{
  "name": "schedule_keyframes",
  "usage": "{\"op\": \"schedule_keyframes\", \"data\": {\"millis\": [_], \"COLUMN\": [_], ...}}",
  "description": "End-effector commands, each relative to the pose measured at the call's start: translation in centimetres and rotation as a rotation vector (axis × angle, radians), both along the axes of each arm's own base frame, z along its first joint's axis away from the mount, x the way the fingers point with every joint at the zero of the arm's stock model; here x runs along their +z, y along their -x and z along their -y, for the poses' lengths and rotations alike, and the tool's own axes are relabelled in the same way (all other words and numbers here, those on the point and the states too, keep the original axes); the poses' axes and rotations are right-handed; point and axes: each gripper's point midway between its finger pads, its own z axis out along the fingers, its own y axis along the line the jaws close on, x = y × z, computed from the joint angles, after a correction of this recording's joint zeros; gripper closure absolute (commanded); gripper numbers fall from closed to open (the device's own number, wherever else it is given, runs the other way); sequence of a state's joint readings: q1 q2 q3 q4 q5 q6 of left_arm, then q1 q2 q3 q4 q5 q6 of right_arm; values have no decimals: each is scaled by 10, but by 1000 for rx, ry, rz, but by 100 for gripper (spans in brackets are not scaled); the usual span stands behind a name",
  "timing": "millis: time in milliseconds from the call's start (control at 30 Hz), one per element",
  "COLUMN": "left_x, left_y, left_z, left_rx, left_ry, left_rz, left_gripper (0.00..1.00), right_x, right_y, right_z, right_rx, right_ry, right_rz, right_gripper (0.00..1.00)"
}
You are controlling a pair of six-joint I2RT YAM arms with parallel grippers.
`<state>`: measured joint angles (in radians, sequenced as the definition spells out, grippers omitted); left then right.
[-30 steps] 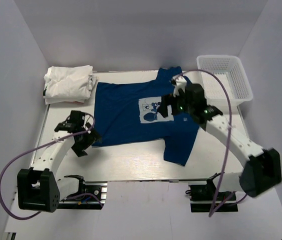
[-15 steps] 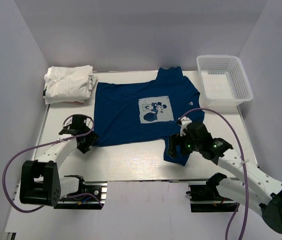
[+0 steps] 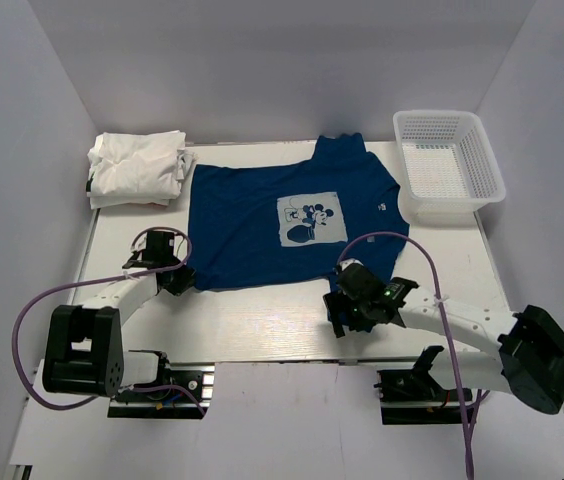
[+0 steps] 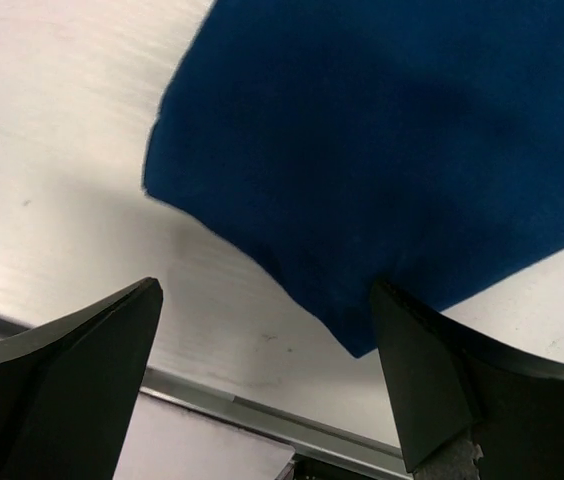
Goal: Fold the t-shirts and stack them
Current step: Grap the side of the flattened tshirt closest away from the robot with both arms
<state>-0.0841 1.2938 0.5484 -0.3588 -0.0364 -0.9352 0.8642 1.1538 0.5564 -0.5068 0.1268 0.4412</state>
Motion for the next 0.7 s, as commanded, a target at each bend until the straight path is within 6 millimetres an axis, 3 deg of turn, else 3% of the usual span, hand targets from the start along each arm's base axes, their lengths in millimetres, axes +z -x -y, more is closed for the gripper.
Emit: {"op": "schedule_keyframes", "data": {"millis": [0, 67, 133, 167, 200, 267, 300, 367, 400, 533, 633, 667], "left_x": [-8, -9, -6, -6, -6, -3, -1, 6, 13, 28, 34, 36], "left_y": [15, 17, 14, 14, 14, 13, 12, 9, 4, 5, 17, 20], "left_z": [0, 0, 0, 0, 2, 4, 4, 4, 3, -5, -10, -10], "left_rx": [-25, -25, -25, -25, -30, -34, -34, -34, -29, -10, 0, 0], "left_ry": [-5, -5, -5, -5, 5, 13, 13, 13, 4, -35, -60, -60], "left_rz": [-38, -47, -38, -38, -38, -37, -39, -42, -32, -60, -97, -98], "left_gripper": [100, 100, 100, 100, 100, 100, 100, 100, 100, 100, 100, 100], "right_x": [-15, -22, -25, -25, -22, -15, -3, 8, 27, 63, 75, 70], "right_y": [0, 1, 3, 2, 3, -2, -8, -13, -20, -26, 3, 10], "right_z": [14, 20, 23, 23, 22, 24, 21, 21, 19, 25, 43, 48], "right_rx": [-77, -101, -124, -131, -134, -150, -153, -150, -162, -192, -253, -258], "right_ry": [97, 136, 159, 167, 167, 171, 156, 158, 144, 160, 166, 172], "right_rz": [14, 14, 0, 5, 9, 33, 60, 88, 122, 150, 65, 44], "right_gripper": [10, 10, 17, 40, 54, 75, 86, 100, 100, 100, 100, 100]}}
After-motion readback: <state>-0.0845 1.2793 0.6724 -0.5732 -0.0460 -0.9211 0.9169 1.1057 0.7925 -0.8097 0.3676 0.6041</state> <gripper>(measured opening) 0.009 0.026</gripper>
